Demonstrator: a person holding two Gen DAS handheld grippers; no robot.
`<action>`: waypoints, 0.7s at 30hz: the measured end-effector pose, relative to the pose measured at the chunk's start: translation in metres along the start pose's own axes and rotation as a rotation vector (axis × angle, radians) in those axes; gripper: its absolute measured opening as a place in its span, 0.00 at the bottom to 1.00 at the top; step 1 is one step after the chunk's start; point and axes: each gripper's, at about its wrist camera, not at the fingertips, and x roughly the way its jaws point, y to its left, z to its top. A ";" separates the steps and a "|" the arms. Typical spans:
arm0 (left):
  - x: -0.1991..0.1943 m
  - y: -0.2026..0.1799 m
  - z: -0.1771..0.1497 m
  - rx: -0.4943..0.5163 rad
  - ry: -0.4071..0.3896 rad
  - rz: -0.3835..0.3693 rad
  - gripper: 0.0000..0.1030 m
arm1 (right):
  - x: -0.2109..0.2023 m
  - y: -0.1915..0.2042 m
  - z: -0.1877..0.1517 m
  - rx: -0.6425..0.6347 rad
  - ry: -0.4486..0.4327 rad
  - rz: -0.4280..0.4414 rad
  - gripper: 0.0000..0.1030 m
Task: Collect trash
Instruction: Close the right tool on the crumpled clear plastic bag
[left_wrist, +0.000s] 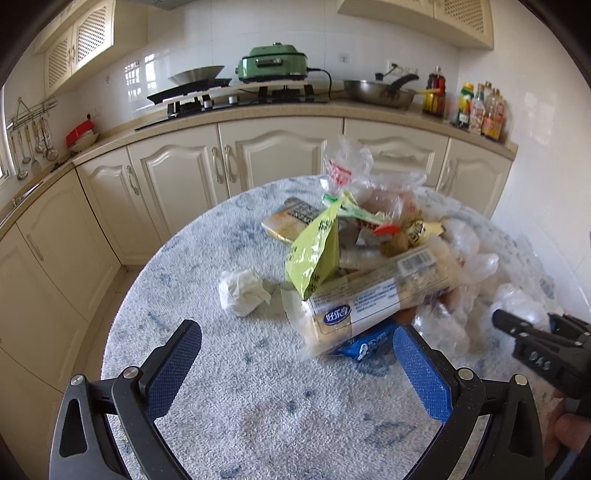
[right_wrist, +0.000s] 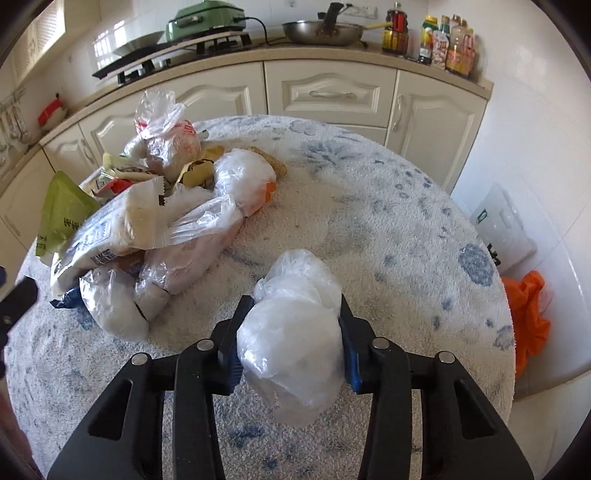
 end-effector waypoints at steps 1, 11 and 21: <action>0.003 0.000 0.000 0.006 0.002 0.000 0.99 | -0.002 0.000 0.000 0.003 0.000 0.004 0.40; 0.018 -0.026 -0.009 0.048 0.064 -0.118 0.99 | -0.012 -0.003 -0.002 0.025 -0.018 0.022 0.40; 0.045 -0.068 0.001 0.051 0.109 -0.154 0.97 | -0.031 -0.038 -0.005 0.082 -0.054 0.008 0.40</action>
